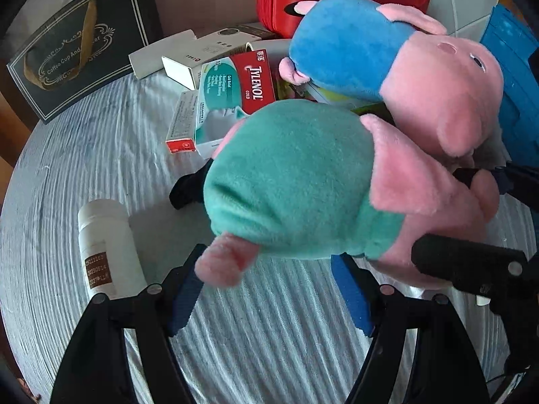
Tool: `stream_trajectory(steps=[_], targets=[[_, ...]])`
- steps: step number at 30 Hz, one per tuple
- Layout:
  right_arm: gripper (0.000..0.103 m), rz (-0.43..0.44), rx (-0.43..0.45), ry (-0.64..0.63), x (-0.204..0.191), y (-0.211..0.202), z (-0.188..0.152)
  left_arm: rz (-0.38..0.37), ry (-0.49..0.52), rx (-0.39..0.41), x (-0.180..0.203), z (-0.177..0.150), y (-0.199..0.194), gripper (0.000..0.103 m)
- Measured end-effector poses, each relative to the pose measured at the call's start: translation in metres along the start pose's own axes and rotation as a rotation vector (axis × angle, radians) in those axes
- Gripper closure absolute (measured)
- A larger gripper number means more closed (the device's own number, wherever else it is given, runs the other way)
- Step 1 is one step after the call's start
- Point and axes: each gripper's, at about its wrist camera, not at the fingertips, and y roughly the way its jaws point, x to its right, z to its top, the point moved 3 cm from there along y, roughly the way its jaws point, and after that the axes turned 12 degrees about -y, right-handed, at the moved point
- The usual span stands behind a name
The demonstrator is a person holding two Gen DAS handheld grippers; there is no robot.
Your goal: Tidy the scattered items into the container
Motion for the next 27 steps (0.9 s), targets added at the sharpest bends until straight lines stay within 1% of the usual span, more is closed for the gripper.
stream_trajectory(steps=[1, 3, 4, 5, 8, 10, 12, 14, 17, 18, 20, 22, 24, 25, 26, 27], targets=[[0.000, 0.002, -0.003, -0.009, 0.000, -0.001, -0.002, 0.001, -0.015, -0.001, -0.004, -0.003, -0.002, 0.029], [0.000, 0.021, -0.034, -0.007, 0.000, 0.003, -0.011, 0.034, -0.050, 0.007, -0.015, -0.009, -0.007, 0.029], [0.000, 0.041, -0.054, 0.000, -0.003, 0.006, -0.018, 0.052, -0.080, 0.014, -0.023, -0.011, -0.010, 0.029], [0.000, 0.042, -0.062, -0.009, -0.006, 0.007, -0.023, 0.059, -0.111, 0.019, -0.030, -0.013, -0.015, 0.029], [0.001, 0.041, -0.036, -0.014, -0.011, -0.006, -0.031, 0.036, -0.208, 0.020, -0.042, -0.013, -0.030, 0.029], [0.001, 0.019, 0.002, 0.000, -0.007, -0.023, -0.031, 0.002, -0.256, 0.015, -0.040, -0.014, -0.042, 0.029], [0.001, -0.020, 0.048, 0.009, 0.001, -0.046, -0.030, -0.045, -0.304, 0.017, -0.031, -0.013, -0.054, 0.029], [0.001, -0.056, 0.083, 0.010, 0.008, -0.065, -0.026, -0.094, -0.347, 0.001, -0.015, -0.012, -0.061, 0.029], [0.001, -0.114, 0.132, 0.013, 0.021, -0.094, -0.027, -0.117, -0.378, -0.025, 0.016, -0.016, -0.065, 0.029], [0.001, -0.125, 0.140, 0.020, 0.026, -0.099, -0.027, -0.116, -0.371, -0.027, 0.028, -0.019, -0.066, 0.029], [0.001, -0.148, 0.152, 0.040, 0.035, -0.108, -0.031, -0.079, -0.336, -0.015, 0.053, -0.020, -0.064, 0.029], [0.001, -0.162, 0.155, 0.068, 0.045, -0.111, -0.034, -0.058, -0.301, -0.012, 0.075, -0.018, -0.056, 0.029], [0.001, -0.171, 0.145, 0.095, 0.058, -0.112, -0.043, -0.027, -0.307, -0.020, 0.087, -0.014, -0.043, 0.029], [0.001, -0.173, 0.141, 0.103, 0.062, -0.109, -0.049, -0.004, -0.331, -0.025, 0.089, -0.011, -0.034, 0.026], [0.001, -0.174, 0.136, 0.111, 0.069, -0.111, -0.053, 0.008, -0.363, -0.019, 0.089, -0.007, -0.027, 0.015], [0.001, -0.174, 0.130, 0.118, 0.075, -0.115, -0.062, 0.007, -0.392, -0.010, 0.086, -0.004, -0.021, 0.013]])
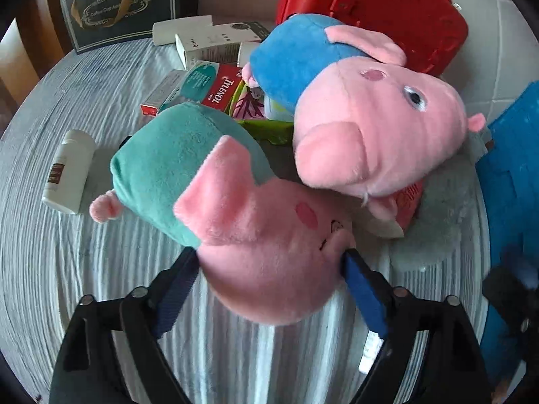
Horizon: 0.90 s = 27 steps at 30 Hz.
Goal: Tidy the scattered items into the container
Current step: 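Close the left tool on the green-shirted pig while the right tool grasps the pink pig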
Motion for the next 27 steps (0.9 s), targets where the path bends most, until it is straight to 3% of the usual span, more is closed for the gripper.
stream_trajectory(steps=[4, 8, 10, 13, 15, 19, 20, 24, 25, 27], targets=[[0.001, 0.030, -0.027, -0.006, 0.006, 0.013, -0.004, -0.018, 0.045, 0.006, -0.011, -0.001, 0.003, 0.015], [0.001, 0.094, -0.042, -0.031, -0.010, 0.033, -0.001, 0.090, 0.158, 0.060, -0.051, -0.005, -0.016, 0.015], [0.001, 0.130, -0.055, -0.044, -0.026, 0.046, 0.001, 0.198, 0.184, 0.088, -0.080, 0.000, -0.029, 0.016], [0.001, 0.191, -0.066, -0.077, -0.054, 0.058, 0.000, 0.262, 0.167, 0.075, -0.119, 0.007, -0.045, 0.016], [0.001, 0.199, -0.058, -0.096, -0.068, 0.059, 0.001, 0.244, 0.126, 0.093, -0.131, 0.011, -0.058, 0.017], [0.001, 0.138, 0.006, -0.118, -0.076, 0.044, 0.020, 0.054, -0.056, 0.109, -0.120, 0.028, -0.080, 0.017], [0.001, 0.117, 0.019, -0.121, -0.075, 0.040, 0.024, 0.039, -0.089, 0.109, -0.116, 0.032, -0.077, 0.017], [0.001, 0.023, 0.039, -0.108, -0.060, 0.040, 0.050, 0.084, -0.180, 0.017, -0.097, 0.043, -0.034, 0.017], [0.001, 0.017, 0.032, -0.097, -0.056, 0.044, 0.053, 0.095, -0.189, -0.043, -0.092, 0.044, -0.017, 0.017], [0.001, 0.021, 0.008, -0.060, -0.045, 0.059, 0.058, 0.078, -0.192, -0.091, -0.084, 0.044, 0.001, 0.017]])
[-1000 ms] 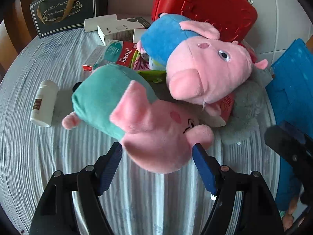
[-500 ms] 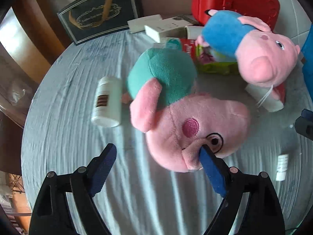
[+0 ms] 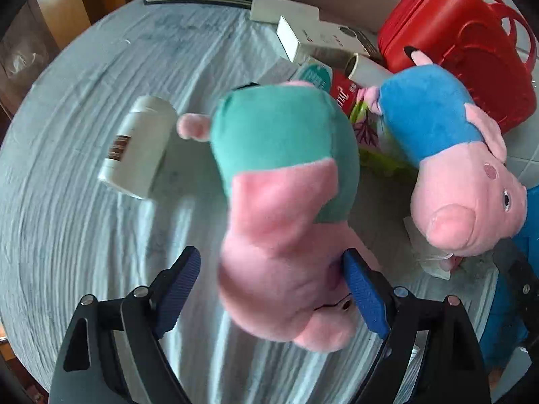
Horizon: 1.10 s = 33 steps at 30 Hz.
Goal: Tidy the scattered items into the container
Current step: 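Close the left tool on the green-shirted pig while the right tool grasps the pink pig, then carry both pig plushes over the blue crate with both tools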
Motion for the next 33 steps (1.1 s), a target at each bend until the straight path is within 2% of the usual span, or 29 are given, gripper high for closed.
stream_trajectory(steps=[4, 9, 10, 11, 13, 14, 17, 27, 33], targets=[[0.001, 0.077, -0.016, 0.058, 0.010, 0.028, 0.003, 0.003, 0.021, -0.008, 0.018, 0.005, 0.013, 0.017], [0.002, 0.181, -0.011, 0.074, 0.000, 0.055, 0.012, 0.008, 0.020, -0.016, 0.022, 0.009, 0.028, 0.019], [0.008, 0.188, -0.017, 0.059, -0.005, 0.061, 0.013, 0.006, 0.027, 0.000, 0.022, 0.007, 0.026, 0.024], [0.023, 0.200, -0.021, 0.052, -0.008, 0.065, 0.014, 0.004, 0.040, 0.015, 0.022, 0.006, 0.024, 0.028], [0.039, 0.241, -0.025, 0.040, -0.017, 0.069, 0.014, 0.004, 0.078, 0.046, 0.024, 0.000, 0.017, 0.033], [0.039, 0.224, -0.027, 0.026, -0.020, 0.068, 0.015, 0.008, 0.094, 0.056, 0.025, -0.002, 0.014, 0.035], [0.044, 0.216, 0.006, 0.006, -0.026, 0.051, 0.016, 0.006, 0.126, 0.099, 0.024, -0.009, -0.002, 0.037], [0.049, 0.184, 0.134, -0.034, -0.023, -0.035, 0.015, -0.011, 0.218, 0.344, 0.021, -0.026, -0.098, 0.037], [0.051, 0.151, 0.219, -0.062, -0.025, -0.099, 0.008, -0.033, 0.265, 0.466, 0.020, -0.061, -0.161, 0.037]])
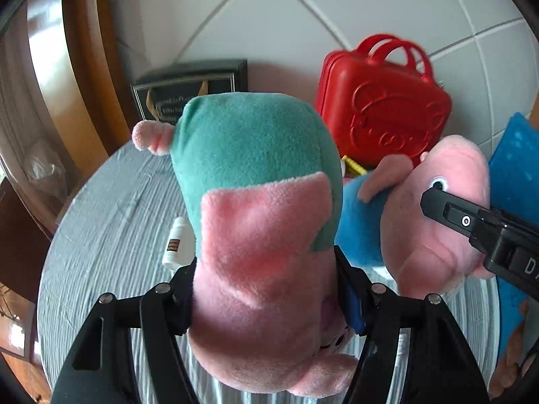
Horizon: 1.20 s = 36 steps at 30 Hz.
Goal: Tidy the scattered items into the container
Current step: 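Carry both pig plushes over the blue crate with both tools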
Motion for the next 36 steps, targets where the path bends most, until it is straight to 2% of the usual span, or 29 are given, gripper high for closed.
stream_trajectory(steps=[9, 16, 21, 30, 36], targets=[[0.053, -0.041, 0.092, -0.064, -0.009, -0.092, -0.004, -0.025, 0.032, 0.116, 0.022, -0.016, -0.087, 0.037], [0.053, -0.056, 0.151, -0.111, 0.004, -0.155, -0.008, -0.027, 0.026, 0.200, 0.056, -0.028, -0.132, 0.037], [0.053, -0.106, 0.192, -0.122, 0.018, -0.201, -0.010, -0.063, 0.044, 0.235, 0.081, -0.035, -0.162, 0.037], [0.053, -0.338, 0.310, -0.033, 0.056, -0.317, -0.013, -0.243, 0.180, 0.274, 0.147, -0.043, -0.210, 0.037], [0.053, -0.511, 0.364, 0.034, 0.099, -0.409, -0.041, -0.390, 0.280, 0.286, 0.228, -0.055, -0.255, 0.037]])
